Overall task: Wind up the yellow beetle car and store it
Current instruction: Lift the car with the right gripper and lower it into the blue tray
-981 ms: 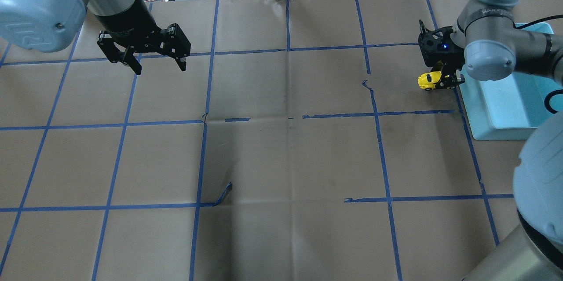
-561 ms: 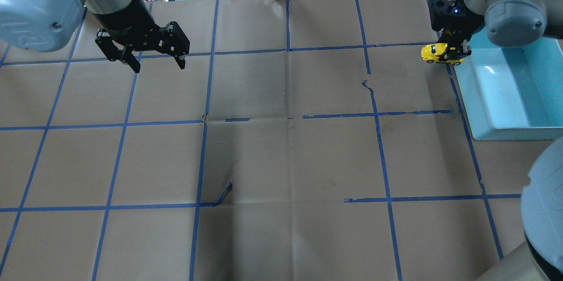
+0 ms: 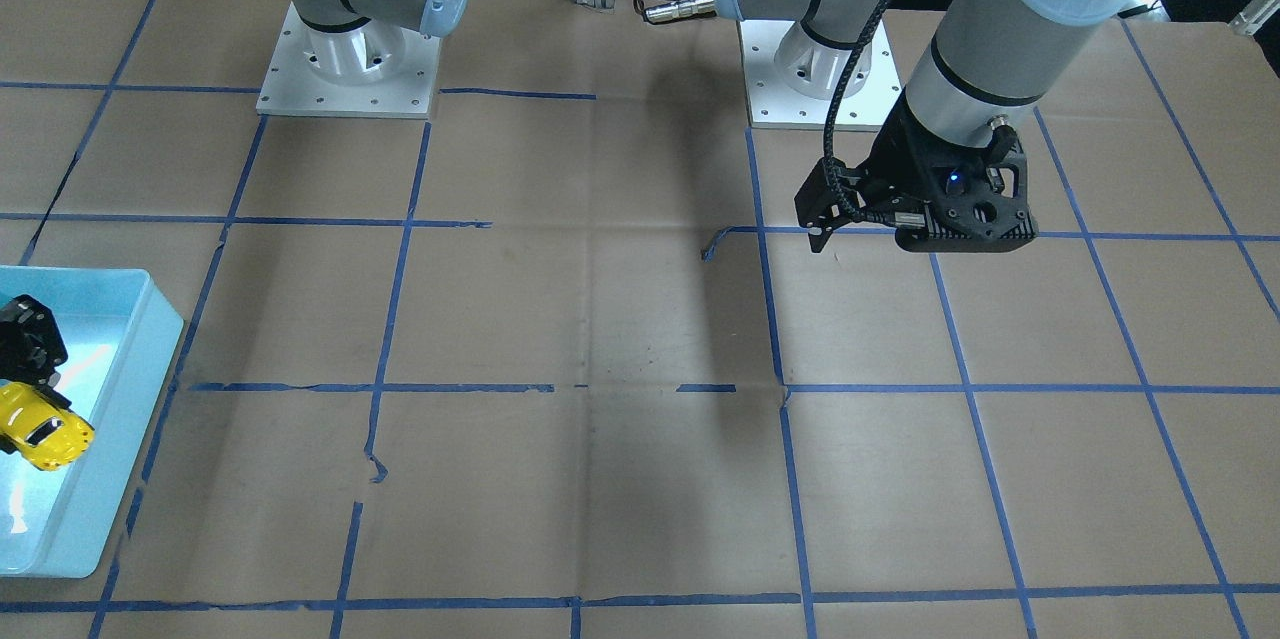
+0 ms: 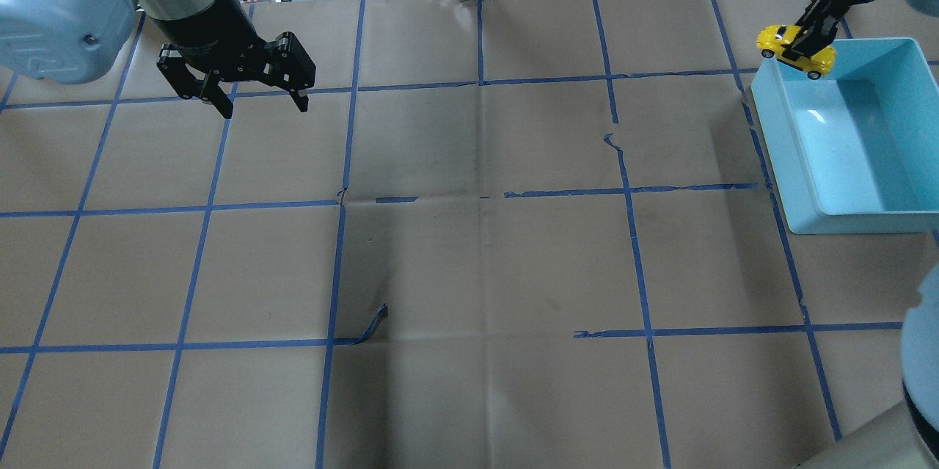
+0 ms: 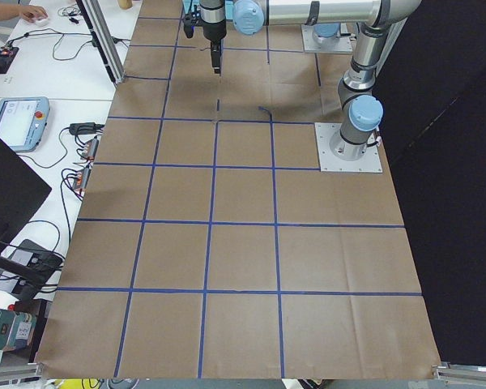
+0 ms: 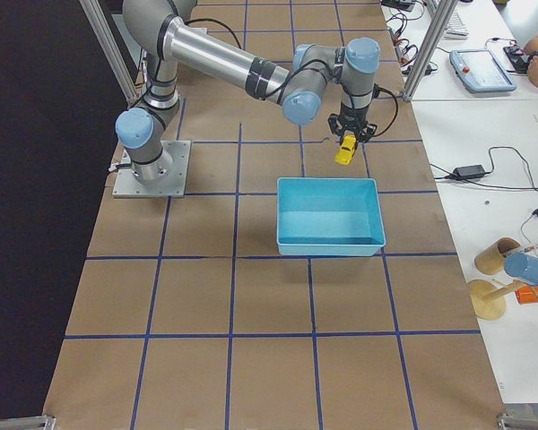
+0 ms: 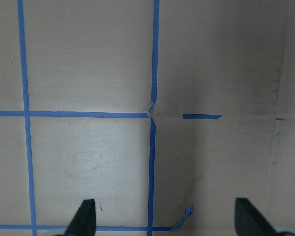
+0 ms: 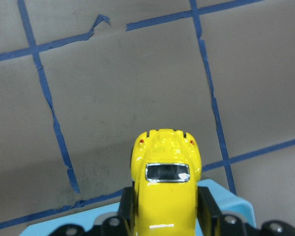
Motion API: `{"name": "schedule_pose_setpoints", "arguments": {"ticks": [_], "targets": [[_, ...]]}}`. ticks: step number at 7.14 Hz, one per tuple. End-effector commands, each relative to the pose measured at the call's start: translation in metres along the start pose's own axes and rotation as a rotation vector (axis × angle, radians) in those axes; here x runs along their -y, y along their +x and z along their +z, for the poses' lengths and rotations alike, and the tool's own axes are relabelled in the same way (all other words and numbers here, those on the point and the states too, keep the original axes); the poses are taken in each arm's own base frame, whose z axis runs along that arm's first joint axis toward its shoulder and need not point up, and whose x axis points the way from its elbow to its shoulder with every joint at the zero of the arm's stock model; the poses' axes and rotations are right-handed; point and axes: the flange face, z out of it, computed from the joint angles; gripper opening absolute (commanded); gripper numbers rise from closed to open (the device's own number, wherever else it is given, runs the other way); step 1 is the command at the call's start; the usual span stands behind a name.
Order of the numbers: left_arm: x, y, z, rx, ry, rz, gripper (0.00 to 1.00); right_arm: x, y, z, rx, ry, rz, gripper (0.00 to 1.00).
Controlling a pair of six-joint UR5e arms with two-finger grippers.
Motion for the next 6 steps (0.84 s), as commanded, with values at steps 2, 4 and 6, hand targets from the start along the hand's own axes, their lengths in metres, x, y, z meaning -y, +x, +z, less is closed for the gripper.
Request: {"name": "schedule_pose_setpoints", "arguments": {"ticks": [2, 4, 6], "targets": [[0.002, 0.0, 0.0, 0.0, 0.0, 0.003, 0.99, -0.064, 0.028, 0.037, 0.016, -0.133, 0.654, 0.12], [0.002, 0.0, 0.001, 0.0, -0.003, 0.006, 0.99, -0.117, 0.059, 0.09, 0.055, -0.249, 0.847, 0.1], [0.001, 0.0, 0.001, 0.0, -0.003, 0.011, 0.99, -0.132, 0.064, 0.132, 0.124, -0.274, 0.907, 0.1]]}}
